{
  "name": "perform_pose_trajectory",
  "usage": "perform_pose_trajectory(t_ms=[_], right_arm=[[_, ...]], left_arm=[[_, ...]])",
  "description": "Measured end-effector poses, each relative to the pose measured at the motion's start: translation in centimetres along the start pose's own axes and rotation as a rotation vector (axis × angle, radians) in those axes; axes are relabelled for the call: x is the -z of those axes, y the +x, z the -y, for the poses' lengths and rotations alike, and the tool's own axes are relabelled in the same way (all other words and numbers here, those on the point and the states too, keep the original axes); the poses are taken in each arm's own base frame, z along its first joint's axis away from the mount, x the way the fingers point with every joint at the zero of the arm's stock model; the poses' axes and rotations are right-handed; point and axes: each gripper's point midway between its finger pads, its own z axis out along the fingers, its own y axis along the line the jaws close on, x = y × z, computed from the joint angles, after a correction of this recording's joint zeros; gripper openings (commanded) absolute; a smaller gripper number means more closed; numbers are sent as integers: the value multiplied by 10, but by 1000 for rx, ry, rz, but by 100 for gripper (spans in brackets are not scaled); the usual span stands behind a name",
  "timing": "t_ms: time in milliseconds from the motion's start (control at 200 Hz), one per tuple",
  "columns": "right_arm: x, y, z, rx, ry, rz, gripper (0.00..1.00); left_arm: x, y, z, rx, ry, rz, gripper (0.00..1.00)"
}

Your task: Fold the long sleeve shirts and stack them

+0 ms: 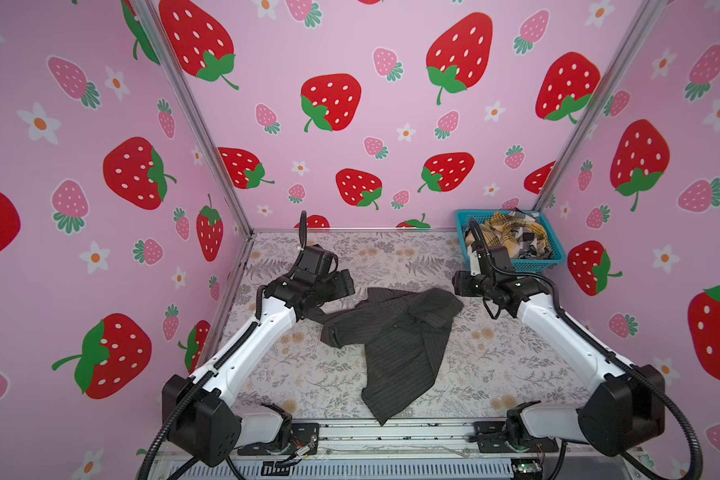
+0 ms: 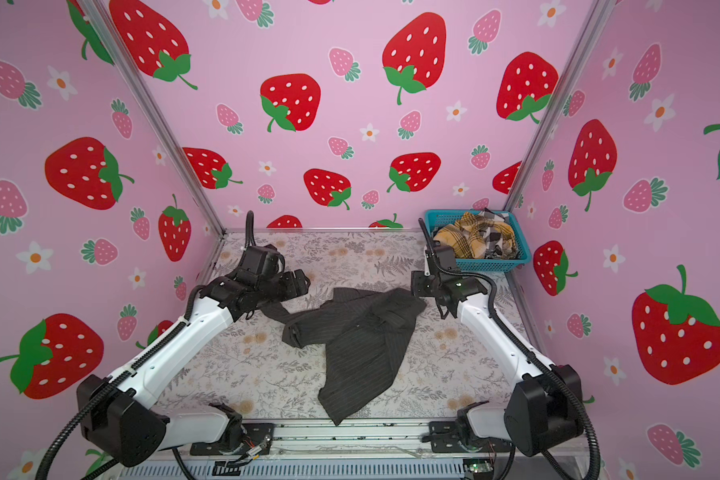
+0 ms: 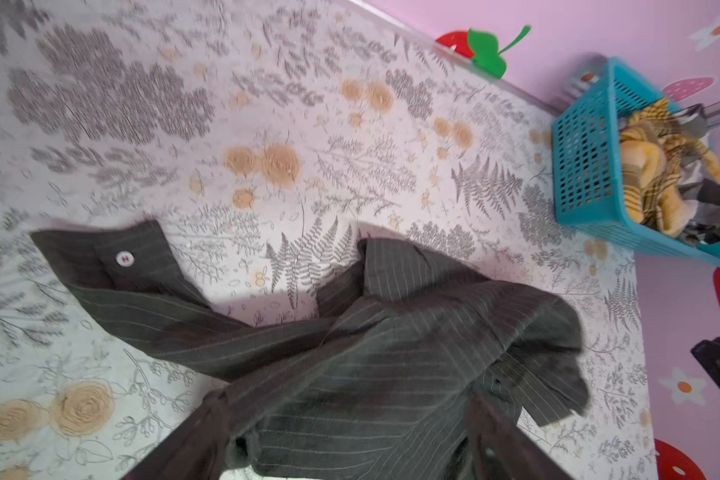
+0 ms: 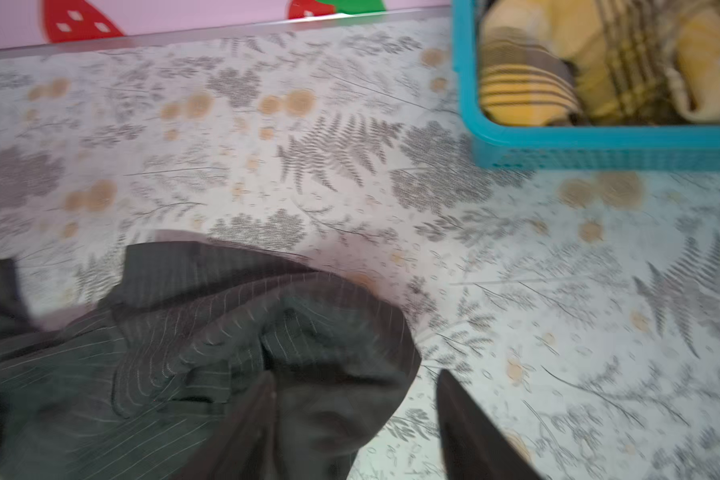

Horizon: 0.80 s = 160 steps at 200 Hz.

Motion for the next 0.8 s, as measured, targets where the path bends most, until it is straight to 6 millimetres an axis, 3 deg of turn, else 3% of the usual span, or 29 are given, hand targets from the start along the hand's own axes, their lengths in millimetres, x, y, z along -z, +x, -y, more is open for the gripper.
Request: perform_pose_trajectory(t_ms=[75,205,350,525,645,685,740,800], right_arm=[[0,1,6,-10,37,1,88],[2,7,-1,-15,58,-9,91],[-1,27,-38,30,-2,-53,87],[-6,80,-79,79,-121,-163,84],[-7,106,-91,90,-151,-220,84],[-7,112,-92,85,-154,-232,84],[-8,117,-92,77,-153,-244,84],[-8,119,-90,66,-147,-248,83]], left_arm=[[-12,21,-6,28,4,-68,100],[-25,57,-11,36,6,-174,99],[-35,82,-21,5,-52,-244,99],[-57,94,-53,-38,-208,-291,96],[-77,102,-73,-74,-306,-324,65],[-82,102,-77,-84,-330,-328,42],[-89,99,-77,-88,-347,-333,1],[-95,88,-71,-96,-352,-327,0]])
